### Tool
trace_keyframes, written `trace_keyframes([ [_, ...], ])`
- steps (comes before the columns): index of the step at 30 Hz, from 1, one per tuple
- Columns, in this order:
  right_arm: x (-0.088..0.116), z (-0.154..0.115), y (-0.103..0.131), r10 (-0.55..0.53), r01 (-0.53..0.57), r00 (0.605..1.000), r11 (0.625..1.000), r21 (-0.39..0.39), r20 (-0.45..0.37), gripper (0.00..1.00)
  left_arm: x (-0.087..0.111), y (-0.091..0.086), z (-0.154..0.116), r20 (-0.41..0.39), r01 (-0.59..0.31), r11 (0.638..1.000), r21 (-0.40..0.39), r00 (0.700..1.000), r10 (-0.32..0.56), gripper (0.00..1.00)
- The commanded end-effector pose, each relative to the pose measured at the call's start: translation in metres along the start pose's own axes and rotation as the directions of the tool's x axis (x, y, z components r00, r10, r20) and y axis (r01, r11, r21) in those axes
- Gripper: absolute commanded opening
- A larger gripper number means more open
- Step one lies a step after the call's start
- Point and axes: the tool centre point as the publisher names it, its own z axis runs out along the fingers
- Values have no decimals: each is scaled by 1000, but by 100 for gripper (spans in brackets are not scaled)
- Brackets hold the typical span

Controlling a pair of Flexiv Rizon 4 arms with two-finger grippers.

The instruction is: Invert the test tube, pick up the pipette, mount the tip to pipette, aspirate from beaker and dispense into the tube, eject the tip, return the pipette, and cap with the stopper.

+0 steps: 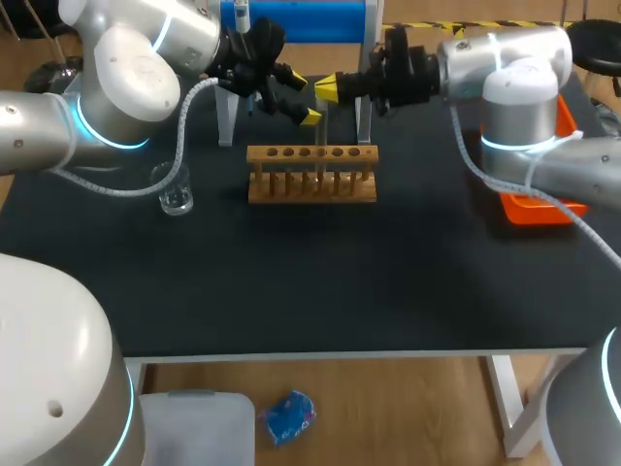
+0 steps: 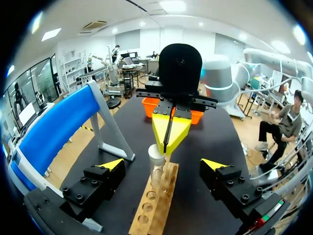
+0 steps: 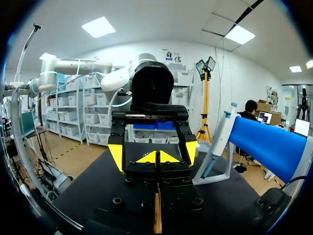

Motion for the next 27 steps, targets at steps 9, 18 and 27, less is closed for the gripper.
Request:
trace_keyframes([
  [9,-8,2,-7,18,-18,1000,1000,-15,-3,0,-1,-1,0,-3,1,1000,-6,1000,-1,100],
  [18,-10,4,-15,38,-38,999,999,-35,-7,0,-1,-1,0,-3,1,1000,-6,1000,-1,100],
  [27,-10,7,-26,64,-65,998,997,-40,-10,0,-1,-1,0,-3,1,1000,-6,1000,-1,100],
])
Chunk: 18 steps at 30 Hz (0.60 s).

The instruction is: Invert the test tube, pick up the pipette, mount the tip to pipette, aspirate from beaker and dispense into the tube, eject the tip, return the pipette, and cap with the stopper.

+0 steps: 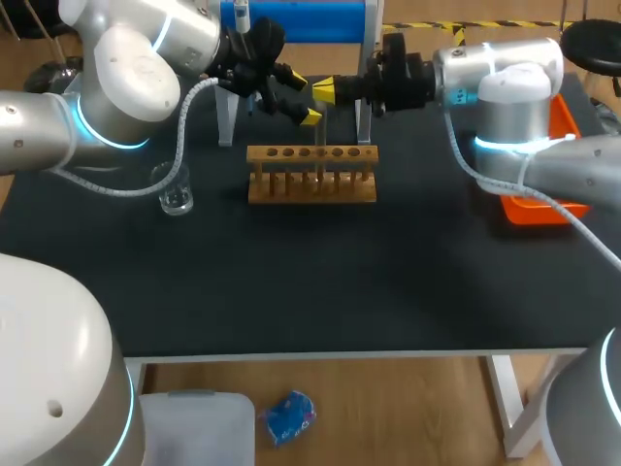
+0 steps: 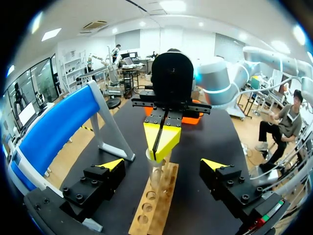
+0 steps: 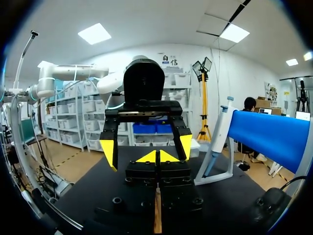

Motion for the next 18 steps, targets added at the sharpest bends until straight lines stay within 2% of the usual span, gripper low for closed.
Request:
trace_keyframes([
  [1,-2,1,-16,9,-9,1000,1000,-1,-7,0,-1,-1,0,-3,1,1000,-6,1000,-1,100],
  [7,-2,0,-22,25,-25,1000,1000,0,-2,0,-1,-1,0,-3,1,1000,-6,1000,-1,100],
  [18,2,-4,11,-28,28,999,999,-33,-20,0,-1,-1,0,-3,1,1000,-6,1000,-1,100],
])
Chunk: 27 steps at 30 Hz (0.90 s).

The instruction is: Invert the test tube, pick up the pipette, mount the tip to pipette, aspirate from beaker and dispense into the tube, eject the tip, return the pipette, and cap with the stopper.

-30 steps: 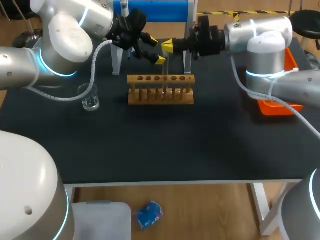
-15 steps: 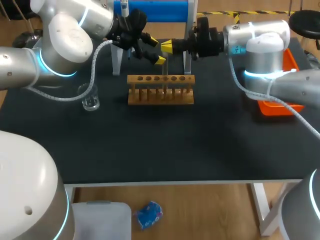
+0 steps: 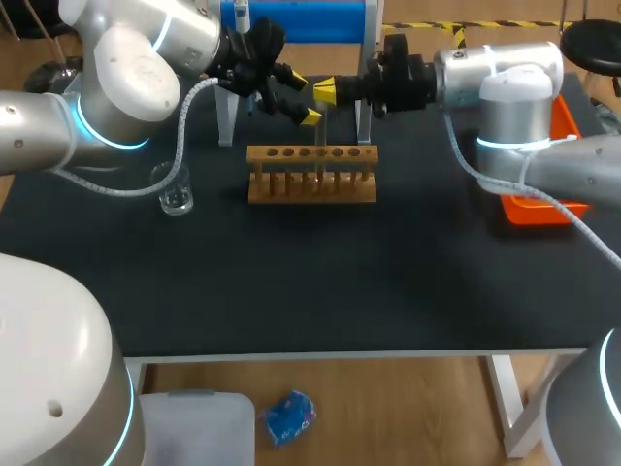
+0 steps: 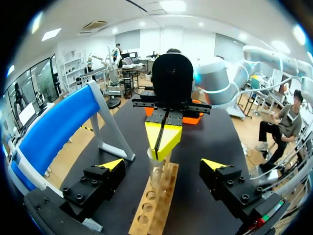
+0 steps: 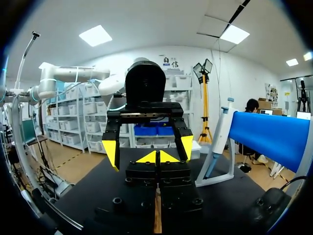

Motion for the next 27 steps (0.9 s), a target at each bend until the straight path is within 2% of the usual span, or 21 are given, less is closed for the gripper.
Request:
trace_keyframes([
  [1,-1,-3,9,-19,19,1000,1000,-3,-5,0,-1,-1,0,-3,1,1000,-6,1000,-1,100],
  [7,3,-12,30,-61,61,998,998,14,7,0,-1,-1,0,-3,1,1000,-6,1000,-1,100],
  [11,9,-22,40,-67,64,997,994,89,28,0,-1,-1,0,-3,1,1000,-6,1000,-1,100],
  [12,11,-25,43,-70,66,997,991,114,34,18,0,-1,-2,-4,2,1000,-3,1000,-2,100],
  [13,13,-28,45,-76,70,996,989,130,37,44,0,-2,-5,7,10,1000,-18,1000,-10,100],
  [14,15,-31,47,-77,70,996,987,142,42,100,1,-2,-8,18,14,1000,-28,1000,-13,100],
  [20,32,-52,50,-69,46,994,968,246,83,100,6,1,-32,74,52,998,-36,996,-50,100],
  [27,54,-78,44,-63,8,987,939,343,151,100,11,13,-62,165,104,994,-39,982,-96,100],
])
